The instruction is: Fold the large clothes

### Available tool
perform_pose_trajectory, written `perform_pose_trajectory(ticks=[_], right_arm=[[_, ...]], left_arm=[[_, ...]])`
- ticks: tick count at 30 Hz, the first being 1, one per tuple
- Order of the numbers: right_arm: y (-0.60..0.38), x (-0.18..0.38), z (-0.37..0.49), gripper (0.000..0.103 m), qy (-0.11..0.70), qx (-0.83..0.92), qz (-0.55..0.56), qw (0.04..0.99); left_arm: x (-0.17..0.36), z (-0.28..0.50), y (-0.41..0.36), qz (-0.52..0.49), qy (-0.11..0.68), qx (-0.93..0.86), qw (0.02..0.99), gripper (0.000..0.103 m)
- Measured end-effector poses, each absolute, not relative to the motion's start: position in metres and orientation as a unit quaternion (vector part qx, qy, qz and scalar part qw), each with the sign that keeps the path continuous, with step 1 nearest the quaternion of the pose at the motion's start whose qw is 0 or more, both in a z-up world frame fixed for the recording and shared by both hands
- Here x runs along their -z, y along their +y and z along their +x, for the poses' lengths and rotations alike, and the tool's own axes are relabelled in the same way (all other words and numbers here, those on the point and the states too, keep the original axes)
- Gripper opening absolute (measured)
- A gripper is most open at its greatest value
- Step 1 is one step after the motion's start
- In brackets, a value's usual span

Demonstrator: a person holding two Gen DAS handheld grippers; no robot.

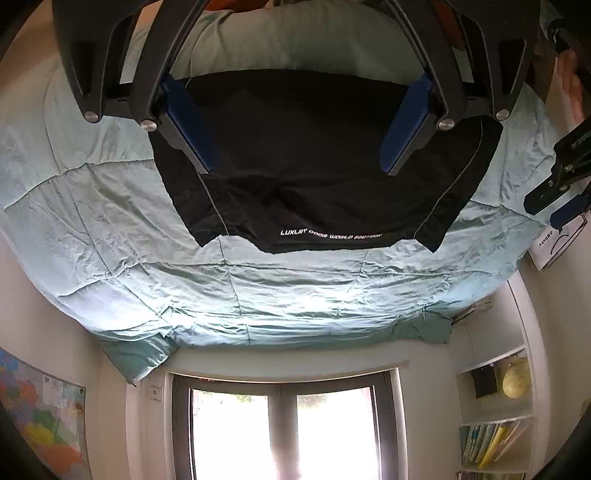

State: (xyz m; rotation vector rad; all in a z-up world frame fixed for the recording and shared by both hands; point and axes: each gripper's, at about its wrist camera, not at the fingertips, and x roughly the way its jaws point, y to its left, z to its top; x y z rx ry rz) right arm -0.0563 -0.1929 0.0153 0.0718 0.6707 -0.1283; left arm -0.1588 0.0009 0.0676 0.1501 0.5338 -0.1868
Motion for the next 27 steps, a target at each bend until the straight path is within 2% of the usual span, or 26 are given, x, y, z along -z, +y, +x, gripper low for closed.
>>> perform_pose_trajectory(ticks=[27], right_arm=[[-0.203,0.02,-0.023,0.092,0.371,0.047,0.046,0.926]], left_arm=[[-0.022,-0.121,-0.002,0.078,0.315,0.084,0.942,0.076]])
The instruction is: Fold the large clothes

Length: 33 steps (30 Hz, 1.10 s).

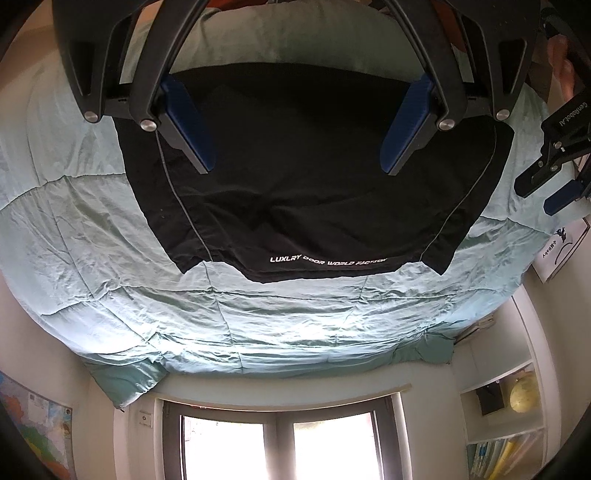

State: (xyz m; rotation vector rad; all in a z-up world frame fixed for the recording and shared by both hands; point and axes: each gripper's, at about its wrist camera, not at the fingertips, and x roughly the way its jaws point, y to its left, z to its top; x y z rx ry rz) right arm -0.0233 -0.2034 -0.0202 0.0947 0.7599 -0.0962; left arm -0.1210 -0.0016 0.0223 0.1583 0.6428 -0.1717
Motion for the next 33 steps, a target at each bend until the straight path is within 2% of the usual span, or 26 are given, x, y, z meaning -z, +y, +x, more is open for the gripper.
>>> perform_pose_trajectory(ticks=[33], right_arm=[[-0.2055,0.0228,-0.0142,0.092,0.373,0.047,0.033,0.926]], left_arm=[[-0.0203,-0.1139,-0.0033,0.077,0.313,0.071,0.944,0.076]])
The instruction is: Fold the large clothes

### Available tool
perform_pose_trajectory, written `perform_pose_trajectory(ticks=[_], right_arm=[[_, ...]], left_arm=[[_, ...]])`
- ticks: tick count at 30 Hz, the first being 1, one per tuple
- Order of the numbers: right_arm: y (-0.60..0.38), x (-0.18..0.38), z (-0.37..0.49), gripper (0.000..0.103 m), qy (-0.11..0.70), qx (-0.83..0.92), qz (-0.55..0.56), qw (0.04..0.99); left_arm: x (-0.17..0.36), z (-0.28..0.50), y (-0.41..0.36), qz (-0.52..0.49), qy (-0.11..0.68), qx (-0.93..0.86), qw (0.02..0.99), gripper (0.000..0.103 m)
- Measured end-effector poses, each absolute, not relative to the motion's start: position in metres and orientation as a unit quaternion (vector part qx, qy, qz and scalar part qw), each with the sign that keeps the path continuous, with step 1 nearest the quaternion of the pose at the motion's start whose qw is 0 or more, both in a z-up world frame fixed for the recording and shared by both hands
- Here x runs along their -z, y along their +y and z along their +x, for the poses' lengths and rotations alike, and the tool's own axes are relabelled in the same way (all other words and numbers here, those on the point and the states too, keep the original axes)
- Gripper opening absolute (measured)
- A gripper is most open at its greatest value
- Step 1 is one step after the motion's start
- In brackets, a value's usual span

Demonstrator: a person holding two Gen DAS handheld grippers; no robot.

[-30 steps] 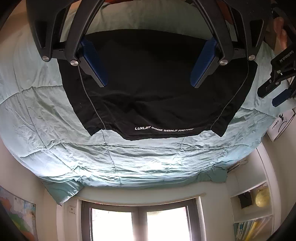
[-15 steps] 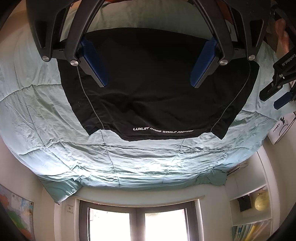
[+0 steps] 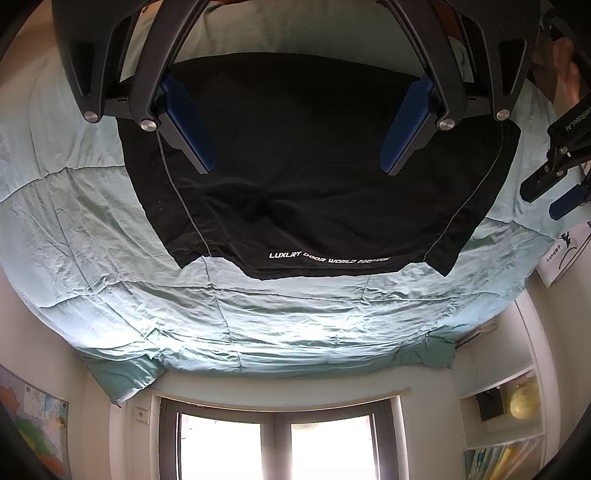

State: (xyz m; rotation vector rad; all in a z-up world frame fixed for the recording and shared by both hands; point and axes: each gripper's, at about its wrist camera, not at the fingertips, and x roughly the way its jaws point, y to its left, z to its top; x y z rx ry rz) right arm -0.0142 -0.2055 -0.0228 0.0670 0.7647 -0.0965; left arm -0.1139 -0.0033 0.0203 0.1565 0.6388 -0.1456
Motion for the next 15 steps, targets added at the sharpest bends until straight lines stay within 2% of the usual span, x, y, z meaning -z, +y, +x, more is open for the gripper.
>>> perform_pose_trajectory(ticks=[15], right_arm=[[-0.209,0.026,-0.015,0.092,0.375,0.044,0.027,0.926]], left_arm=[[-0.024,-0.113,0.007,0.065,0.314,0.057,0.945,0.076]])
